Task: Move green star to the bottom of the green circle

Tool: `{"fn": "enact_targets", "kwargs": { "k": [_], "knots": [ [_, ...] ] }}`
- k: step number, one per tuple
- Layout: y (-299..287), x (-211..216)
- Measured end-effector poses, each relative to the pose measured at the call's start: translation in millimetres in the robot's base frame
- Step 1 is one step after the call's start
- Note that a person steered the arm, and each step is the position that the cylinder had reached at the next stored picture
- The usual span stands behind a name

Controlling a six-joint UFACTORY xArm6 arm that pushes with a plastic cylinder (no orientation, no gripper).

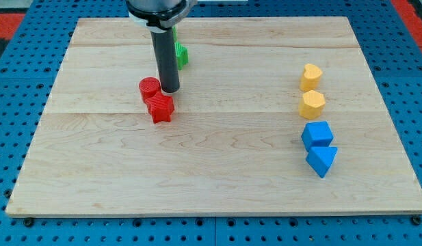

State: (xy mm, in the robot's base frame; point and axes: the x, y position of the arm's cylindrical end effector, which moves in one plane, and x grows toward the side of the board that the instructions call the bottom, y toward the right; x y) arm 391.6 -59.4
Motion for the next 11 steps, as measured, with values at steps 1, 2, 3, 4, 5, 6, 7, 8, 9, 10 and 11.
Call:
{"fn": "enact_targets", "kwargs": {
  "k": [1, 2, 3, 4, 5, 6, 7, 8, 9, 10, 11],
  "knots": [
    [37, -44],
    [36, -103],
    [42, -63],
    [67, -42],
    [17, -43],
    [18, -87],
    [33, -81],
    [30, -64],
    [-4, -88],
    [-11, -84],
    [52, -73]
  ]
}}
